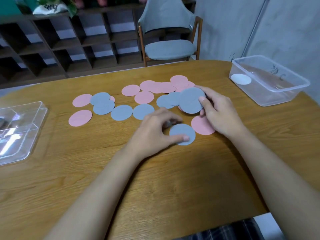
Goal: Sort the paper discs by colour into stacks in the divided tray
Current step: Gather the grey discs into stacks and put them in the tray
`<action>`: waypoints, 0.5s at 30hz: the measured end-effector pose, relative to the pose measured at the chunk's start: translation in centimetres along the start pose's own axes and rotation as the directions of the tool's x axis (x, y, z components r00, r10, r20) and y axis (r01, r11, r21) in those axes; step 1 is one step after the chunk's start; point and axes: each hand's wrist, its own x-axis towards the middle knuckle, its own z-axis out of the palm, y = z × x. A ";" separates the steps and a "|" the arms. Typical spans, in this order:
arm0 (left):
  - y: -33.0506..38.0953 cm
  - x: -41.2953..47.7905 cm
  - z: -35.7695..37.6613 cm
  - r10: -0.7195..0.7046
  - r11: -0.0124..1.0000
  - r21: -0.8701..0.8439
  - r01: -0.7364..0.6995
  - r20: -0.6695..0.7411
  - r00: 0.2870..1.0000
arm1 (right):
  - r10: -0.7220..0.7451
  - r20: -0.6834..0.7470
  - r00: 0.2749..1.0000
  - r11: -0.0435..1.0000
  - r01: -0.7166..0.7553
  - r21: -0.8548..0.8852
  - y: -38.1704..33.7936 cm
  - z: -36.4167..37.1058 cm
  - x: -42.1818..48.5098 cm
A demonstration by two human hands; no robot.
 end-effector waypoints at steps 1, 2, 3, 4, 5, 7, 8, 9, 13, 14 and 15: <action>-0.2 -0.1 0.0 0.039 0.998 0.055 -0.043 0.070 0.997 | 0.003 -0.008 1.000 1.000 -0.003 -0.013 0.1 0.0 0.0; -0.4 -0.2 0.1 0.059 0.993 0.098 -0.069 0.109 0.992 | 0.000 -0.006 1.000 1.000 0.000 -0.026 0.1 0.0 0.0; -0.6 -0.1 0.1 0.067 0.989 0.120 -0.082 0.121 0.990 | -0.003 -0.003 1.000 0.999 0.003 -0.040 0.2 0.1 0.0; -0.6 -0.1 0.1 0.077 0.988 0.126 -0.093 0.120 0.990 | -0.004 0.001 1.000 0.999 0.004 -0.050 0.2 0.2 0.0; -0.5 0.0 0.0 0.092 0.985 0.135 -0.107 0.115 0.989 | -0.004 0.006 1.000 0.998 0.004 -0.055 0.2 0.2 -0.1; -0.3 -0.1 -0.4 0.132 0.970 0.193 -0.150 0.105 0.986 | -0.006 0.030 1.000 0.998 0.008 -0.064 0.0 0.3 -0.2; -0.2 -0.2 -0.5 0.154 0.956 0.235 -0.175 0.102 0.983 | -0.007 0.047 0.999 0.997 0.010 -0.071 -0.1 0.3 -0.2; -0.1 -0.3 -0.6 0.176 0.942 0.273 -0.197 0.098 0.979 | -0.010 0.063 0.998 0.996 0.015 -0.083 -0.2 0.3 -0.3; 0.7 -0.4 -0.7 0.228 0.902 0.364 -0.233 0.057 0.972 | -0.018 0.086 0.996 0.995 0.027 -0.096 -0.1 0.5 -0.3; 0.9 -0.4 -0.7 0.235 0.899 0.371 -0.233 0.040 0.971 | -0.022 0.081 0.996 0.995 0.030 -0.092 -0.1 0.5 -0.2; 1.0 -0.3 -0.8 0.242 0.899 0.372 -0.233 0.021 0.970 | -0.028 0.076 0.997 0.995 0.035 -0.088 -0.2 0.5 -0.2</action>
